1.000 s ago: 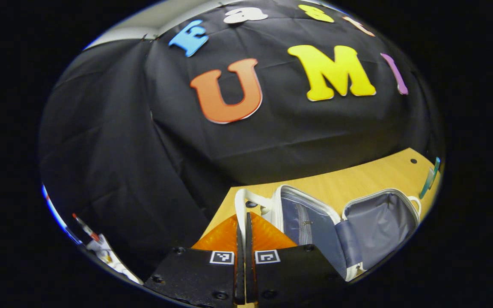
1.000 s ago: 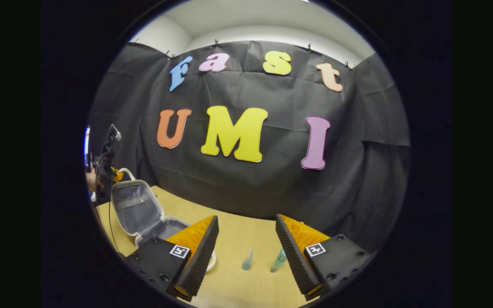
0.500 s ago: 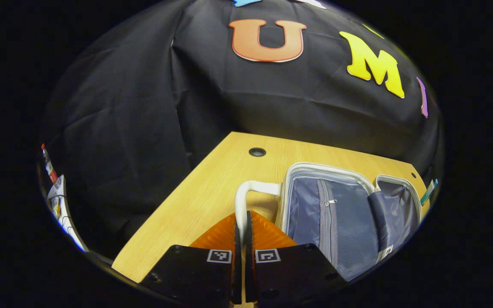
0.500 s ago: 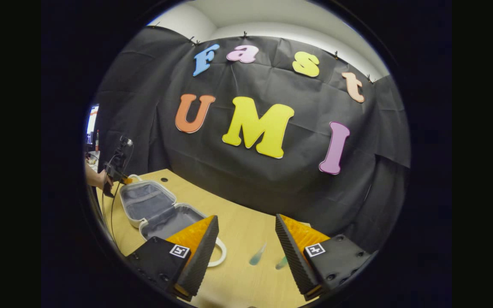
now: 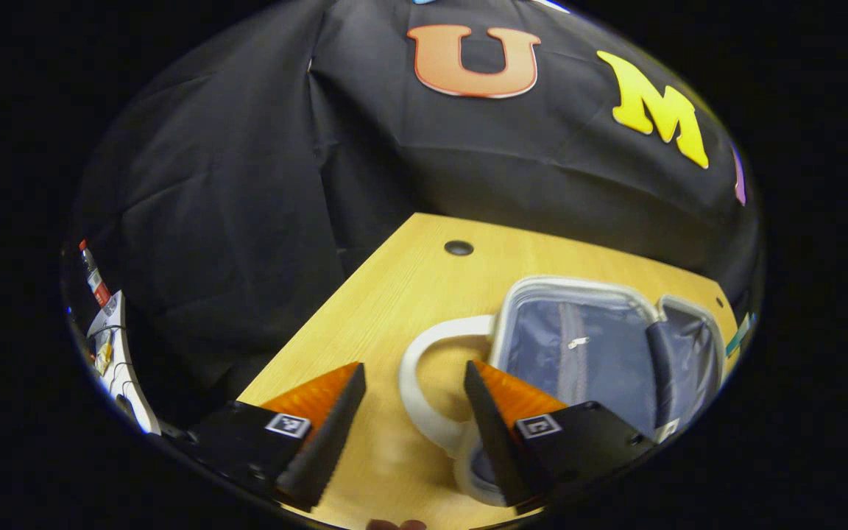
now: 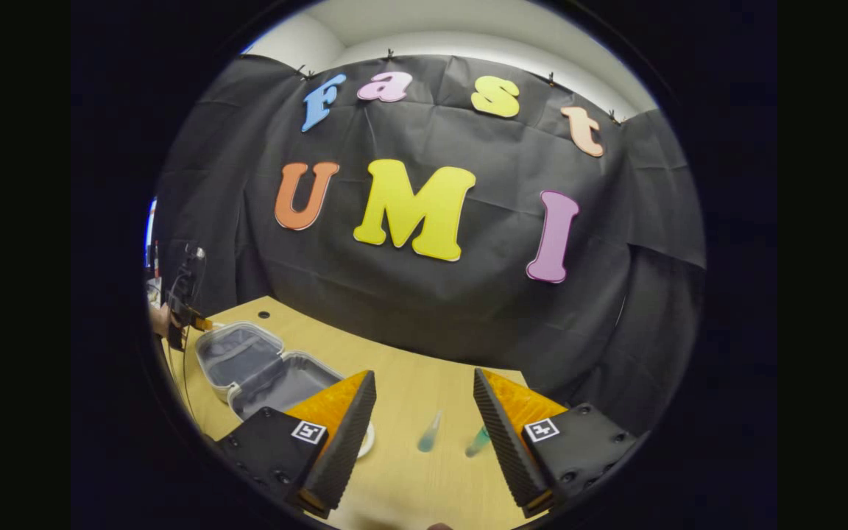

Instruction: First open the suitcase, pack the skin care products into it, and then close the suitcase.

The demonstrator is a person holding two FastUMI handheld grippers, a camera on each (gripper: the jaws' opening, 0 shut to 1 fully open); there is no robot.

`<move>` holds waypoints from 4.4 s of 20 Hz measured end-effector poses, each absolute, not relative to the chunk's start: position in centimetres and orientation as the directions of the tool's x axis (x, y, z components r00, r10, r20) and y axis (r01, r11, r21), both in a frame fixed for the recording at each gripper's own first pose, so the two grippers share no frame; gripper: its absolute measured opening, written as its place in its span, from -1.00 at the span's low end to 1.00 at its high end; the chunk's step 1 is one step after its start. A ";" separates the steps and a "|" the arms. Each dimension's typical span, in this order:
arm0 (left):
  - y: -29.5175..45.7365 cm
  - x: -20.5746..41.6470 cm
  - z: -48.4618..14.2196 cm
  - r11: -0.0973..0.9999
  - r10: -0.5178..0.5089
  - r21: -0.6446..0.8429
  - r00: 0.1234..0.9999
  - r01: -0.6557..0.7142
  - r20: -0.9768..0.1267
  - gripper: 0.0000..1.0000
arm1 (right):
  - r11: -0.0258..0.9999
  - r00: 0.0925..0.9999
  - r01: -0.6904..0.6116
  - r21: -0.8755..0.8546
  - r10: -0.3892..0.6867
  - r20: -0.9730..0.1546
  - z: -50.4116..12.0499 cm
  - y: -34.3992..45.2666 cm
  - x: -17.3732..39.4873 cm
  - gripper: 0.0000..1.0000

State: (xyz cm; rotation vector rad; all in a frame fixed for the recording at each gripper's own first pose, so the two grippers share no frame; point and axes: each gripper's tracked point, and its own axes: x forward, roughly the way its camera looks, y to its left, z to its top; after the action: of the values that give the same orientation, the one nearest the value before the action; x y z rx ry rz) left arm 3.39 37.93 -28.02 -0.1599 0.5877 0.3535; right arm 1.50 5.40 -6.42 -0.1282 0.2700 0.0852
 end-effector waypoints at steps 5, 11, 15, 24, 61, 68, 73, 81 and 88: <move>26.7 3.5 -19.4 0.952 0.252 -0.048 0.863 -0.302 -0.438 0.96 | 0.995 0.962 -0.066 -0.076 0.043 -0.269 -7.3 2.2 0.6 0.58; 10.1 4.2 -15.8 0.980 0.130 -0.089 0.913 -0.177 -0.387 0.96 | 1.000 0.967 0.003 -0.021 -0.008 -0.255 -8.3 -3.9 0.1 0.58; 1.5 4.5 -16.1 0.990 0.056 -0.101 0.923 -0.101 -0.380 0.96 | 1.000 0.960 0.009 0.009 -0.006 -0.281 -9.6 -6.9 -0.3 0.56; -19.4 6.4 -22.2 0.971 -0.240 -0.106 0.859 0.216 -0.452 0.96 | 0.999 0.939 0.035 -0.018 -0.039 -0.342 -11.6 -15.1 -0.7 0.58; -21.6 11.6 -26.2 0.974 -0.223 -0.153 0.792 0.164 -0.569 -0.22 | 0.990 0.816 -0.057 0.132 0.122 -0.566 -28.8 -13.3 7.3 0.60; -15.9 7.6 -22.2 0.988 -0.125 -0.151 0.807 0.045 -0.577 -0.23 | 0.975 0.766 -0.105 0.194 0.204 -0.609 -34.2 -8.9 11.7 0.53; -10.4 5.4 -21.7 0.988 -0.026 -0.138 0.799 -0.072 -0.600 -0.23 | 0.975 0.746 -0.104 0.198 0.208 -0.632 -36.0 -8.5 12.7 0.15; -2.1 1.4 -21.3 0.971 0.081 -0.125 0.776 -0.202 -0.625 -0.23 | 0.984 0.745 -0.098 0.151 0.173 -0.644 -36.5 -9.0 13.6 -0.21; 1.3 2.8 -26.0 0.982 -0.132 -0.189 0.687 -0.009 -0.715 -0.22 | 0.976 0.767 -0.122 0.179 0.207 -0.607 -27.3 -8.0 9.1 -0.30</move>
State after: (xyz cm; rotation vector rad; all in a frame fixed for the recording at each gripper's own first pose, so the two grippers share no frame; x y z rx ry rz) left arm 2.80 1.26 -26.03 -0.1834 0.8123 -0.0691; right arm 9.14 -7.97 -27.32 0.1321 0.6730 0.1793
